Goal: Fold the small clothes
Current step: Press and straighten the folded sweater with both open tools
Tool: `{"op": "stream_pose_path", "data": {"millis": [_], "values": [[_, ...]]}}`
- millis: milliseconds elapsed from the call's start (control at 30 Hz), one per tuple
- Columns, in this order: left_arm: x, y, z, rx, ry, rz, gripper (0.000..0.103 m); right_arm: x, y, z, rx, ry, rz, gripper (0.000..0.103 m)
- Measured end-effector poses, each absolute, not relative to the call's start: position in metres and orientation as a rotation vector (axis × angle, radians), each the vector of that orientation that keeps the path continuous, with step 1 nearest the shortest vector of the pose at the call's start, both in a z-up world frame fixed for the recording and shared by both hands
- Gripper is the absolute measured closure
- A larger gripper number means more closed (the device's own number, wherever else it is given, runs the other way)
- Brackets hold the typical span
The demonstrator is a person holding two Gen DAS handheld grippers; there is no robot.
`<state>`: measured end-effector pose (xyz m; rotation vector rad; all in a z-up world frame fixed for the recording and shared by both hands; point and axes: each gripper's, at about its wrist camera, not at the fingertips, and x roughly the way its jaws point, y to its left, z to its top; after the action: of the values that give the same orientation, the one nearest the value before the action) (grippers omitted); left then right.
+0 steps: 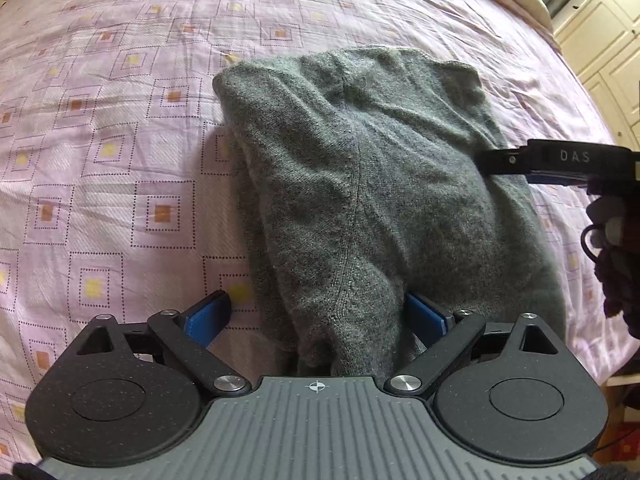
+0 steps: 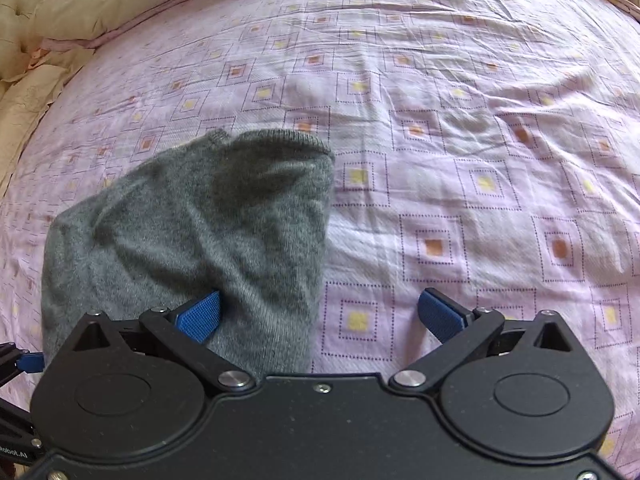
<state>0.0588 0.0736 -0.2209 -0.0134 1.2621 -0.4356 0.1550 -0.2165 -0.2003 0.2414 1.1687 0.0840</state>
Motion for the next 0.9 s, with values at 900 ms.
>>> {"op": "stream_pose_path", "data": {"millis": [900], "values": [[0.051, 0.074, -0.225, -0.071, 1.221, -0.395, 0.0, 0.089, -0.242, -0.199, 0.104, 1.231, 0.056, 0.0]]}}
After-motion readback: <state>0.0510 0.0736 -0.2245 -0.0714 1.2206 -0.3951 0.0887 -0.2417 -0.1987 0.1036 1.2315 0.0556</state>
